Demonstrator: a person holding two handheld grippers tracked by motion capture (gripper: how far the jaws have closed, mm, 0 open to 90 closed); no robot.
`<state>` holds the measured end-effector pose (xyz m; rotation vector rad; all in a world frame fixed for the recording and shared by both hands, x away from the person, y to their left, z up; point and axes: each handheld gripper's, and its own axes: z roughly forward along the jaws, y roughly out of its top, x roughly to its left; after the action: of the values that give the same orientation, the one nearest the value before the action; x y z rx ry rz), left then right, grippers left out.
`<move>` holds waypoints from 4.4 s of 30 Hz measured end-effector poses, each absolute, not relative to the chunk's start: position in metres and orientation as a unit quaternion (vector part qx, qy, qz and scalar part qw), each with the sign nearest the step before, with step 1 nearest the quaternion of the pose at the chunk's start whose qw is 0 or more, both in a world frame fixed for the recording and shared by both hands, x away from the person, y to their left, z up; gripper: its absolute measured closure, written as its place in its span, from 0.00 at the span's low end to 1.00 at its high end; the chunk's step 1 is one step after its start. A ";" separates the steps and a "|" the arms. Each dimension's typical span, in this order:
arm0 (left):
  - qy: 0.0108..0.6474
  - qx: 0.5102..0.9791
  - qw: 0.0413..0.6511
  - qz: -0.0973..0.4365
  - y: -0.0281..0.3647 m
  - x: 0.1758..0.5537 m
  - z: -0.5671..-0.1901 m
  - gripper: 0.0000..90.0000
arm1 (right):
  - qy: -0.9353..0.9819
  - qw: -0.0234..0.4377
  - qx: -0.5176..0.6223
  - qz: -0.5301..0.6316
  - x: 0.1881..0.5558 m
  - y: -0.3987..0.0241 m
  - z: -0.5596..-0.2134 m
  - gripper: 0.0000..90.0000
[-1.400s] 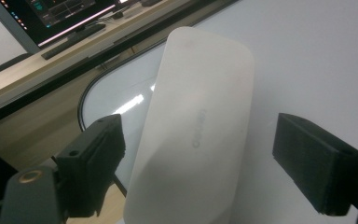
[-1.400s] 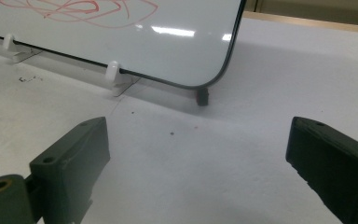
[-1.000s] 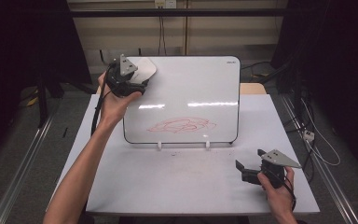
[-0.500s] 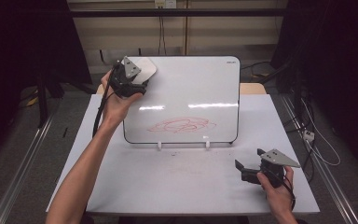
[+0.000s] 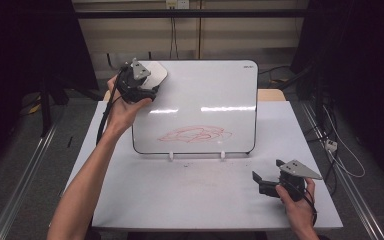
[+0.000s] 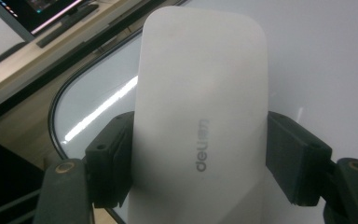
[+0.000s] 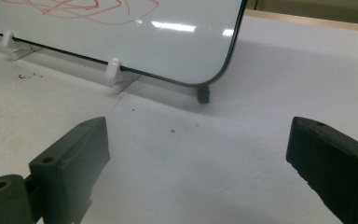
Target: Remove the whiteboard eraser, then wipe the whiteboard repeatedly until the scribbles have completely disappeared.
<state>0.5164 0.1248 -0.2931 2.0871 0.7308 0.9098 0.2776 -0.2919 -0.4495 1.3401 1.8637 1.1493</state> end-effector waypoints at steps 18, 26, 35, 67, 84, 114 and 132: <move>0.286 0.802 0.413 0.321 0.132 0.504 -0.279 0.34 | 0.696 0.283 0.504 0.427 0.279 -0.292 -0.450 0.06; 0.283 0.801 0.413 0.329 0.134 0.493 -0.281 0.34 | 0.697 0.282 0.504 0.426 0.281 -0.289 -0.450 0.06; 0.276 0.792 0.431 0.333 0.134 0.465 -0.287 0.34 | 0.699 0.282 0.502 0.425 0.281 -0.289 -0.450 0.06; 0.274 0.807 0.428 0.302 0.126 0.433 -0.334 0.34 | 0.695 0.287 0.503 0.426 0.277 -0.290 -0.449 0.06; 0.263 0.823 0.407 0.297 0.123 0.422 -0.365 0.34 | 0.695 0.287 0.505 0.424 0.278 -0.288 -0.449 0.06; 0.226 0.835 0.322 0.384 0.100 0.420 -0.399 0.34 | 0.699 0.287 0.498 0.426 0.275 -0.289 -0.449 0.06; 0.220 0.826 0.331 0.399 0.096 0.416 -0.405 0.34 | 0.700 0.286 0.497 0.425 0.276 -0.287 -0.449 0.06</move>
<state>0.4161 0.0962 -0.4055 2.1599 0.5746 1.0423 0.2760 -0.2874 -0.4493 1.3288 1.8717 1.1352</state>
